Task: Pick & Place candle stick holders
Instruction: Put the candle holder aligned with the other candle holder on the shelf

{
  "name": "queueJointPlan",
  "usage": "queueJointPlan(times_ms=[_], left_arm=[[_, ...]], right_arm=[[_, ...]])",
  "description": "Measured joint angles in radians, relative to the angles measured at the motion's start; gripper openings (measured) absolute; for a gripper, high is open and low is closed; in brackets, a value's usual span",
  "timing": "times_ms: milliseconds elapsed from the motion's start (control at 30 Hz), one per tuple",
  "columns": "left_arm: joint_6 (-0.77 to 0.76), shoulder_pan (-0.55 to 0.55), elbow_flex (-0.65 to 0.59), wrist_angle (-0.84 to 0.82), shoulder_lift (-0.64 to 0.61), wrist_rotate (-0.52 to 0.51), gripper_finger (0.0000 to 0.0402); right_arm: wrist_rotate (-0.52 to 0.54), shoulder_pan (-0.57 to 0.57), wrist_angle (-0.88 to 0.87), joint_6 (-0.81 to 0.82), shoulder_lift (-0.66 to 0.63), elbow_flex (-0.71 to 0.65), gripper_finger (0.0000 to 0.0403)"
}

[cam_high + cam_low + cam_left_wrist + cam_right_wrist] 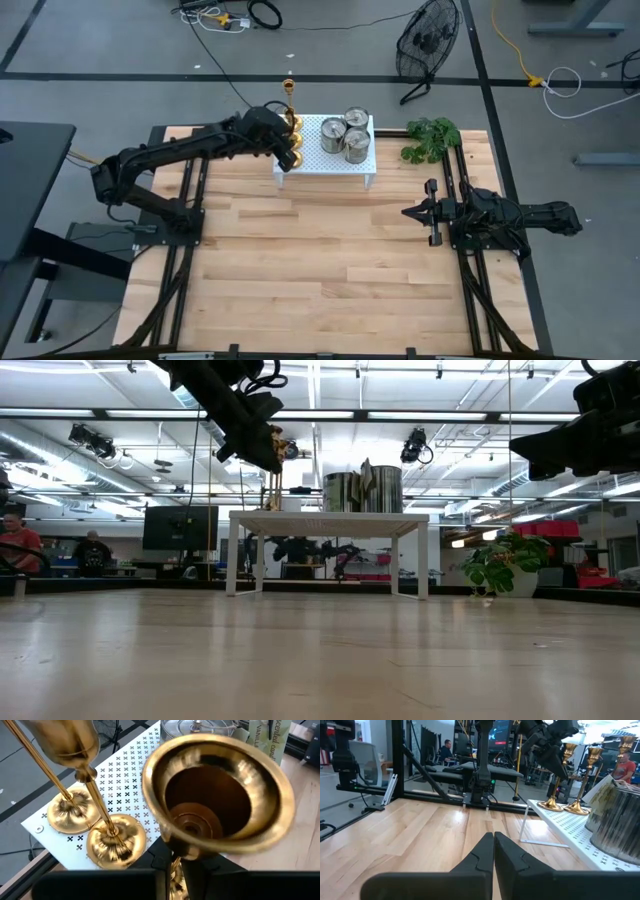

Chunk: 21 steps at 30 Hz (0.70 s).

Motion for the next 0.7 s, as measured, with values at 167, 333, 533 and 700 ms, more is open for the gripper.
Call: queueJointPlan(times_ms=[167,333,533,700], left_arm=[[0.046,0.000,0.051,-0.063,0.004,-0.001,0.0029],[0.050,0.007,0.066,-0.058,0.003,-0.004,0.0030],[0.059,0.007,0.066,-0.116,0.003,-0.019,0.0031],[0.061,0.007,0.066,-0.112,0.003,-0.027,0.0029]], right_arm=[[0.000,0.000,0.000,0.000,0.000,0.000,0.0017],[0.000,0.000,0.000,0.000,0.000,0.000,0.0017],[0.000,0.000,0.000,0.000,0.000,0.000,0.0017],[0.000,0.000,0.000,0.000,0.000,0.000,0.0017]])
